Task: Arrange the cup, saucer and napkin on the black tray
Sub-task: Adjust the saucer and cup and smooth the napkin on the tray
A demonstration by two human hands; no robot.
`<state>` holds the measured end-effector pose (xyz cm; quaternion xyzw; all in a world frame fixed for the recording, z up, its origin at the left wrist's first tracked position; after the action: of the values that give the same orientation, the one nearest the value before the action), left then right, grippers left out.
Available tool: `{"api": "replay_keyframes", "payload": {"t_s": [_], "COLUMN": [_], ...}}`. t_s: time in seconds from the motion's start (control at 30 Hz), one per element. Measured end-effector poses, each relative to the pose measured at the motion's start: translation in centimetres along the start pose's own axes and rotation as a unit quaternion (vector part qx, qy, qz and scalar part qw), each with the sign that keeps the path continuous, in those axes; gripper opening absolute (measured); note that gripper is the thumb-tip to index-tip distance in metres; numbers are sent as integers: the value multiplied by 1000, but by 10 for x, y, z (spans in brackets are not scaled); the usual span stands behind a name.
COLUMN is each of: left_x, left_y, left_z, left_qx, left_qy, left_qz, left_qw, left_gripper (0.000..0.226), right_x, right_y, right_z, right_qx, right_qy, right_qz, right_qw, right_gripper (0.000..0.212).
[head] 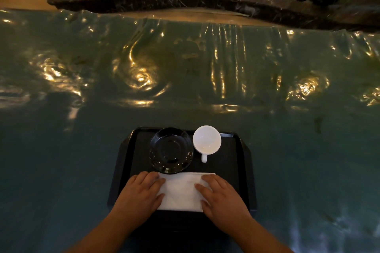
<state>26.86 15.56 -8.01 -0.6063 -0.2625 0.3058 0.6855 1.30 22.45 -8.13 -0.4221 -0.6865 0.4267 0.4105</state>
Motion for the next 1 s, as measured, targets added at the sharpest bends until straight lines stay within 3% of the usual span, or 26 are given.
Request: {"api": "replay_keyframes", "payload": {"t_s": [0.87, 1.0], "left_x": [-11, -14], "left_y": [-12, -23], "left_z": [-13, -19], "left_qx": [2, 32], "left_qy": [-26, -56], "left_qz": [-23, -27], "left_qw": [999, 998], "left_gripper": [38, 43], "right_x": [-28, -33], "right_y": [-10, -31], "right_z": [-6, -9], "right_qx": [-15, -40], "right_qy": [17, 3], "right_qz": [-28, 21], "right_qw": [999, 999], "right_gripper": [51, 48]}}
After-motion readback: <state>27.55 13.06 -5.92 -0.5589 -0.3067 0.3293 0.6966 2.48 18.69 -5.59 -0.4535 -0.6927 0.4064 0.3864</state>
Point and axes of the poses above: each hand's wrist, its own x-axis away from the middle knuckle, its own y-axis out of the palm, z = x × y, the point moved 4 cm from there along -x, towards the middle knuckle, and after that the axes turned 1 degree about -z, right-handed, at the moved point
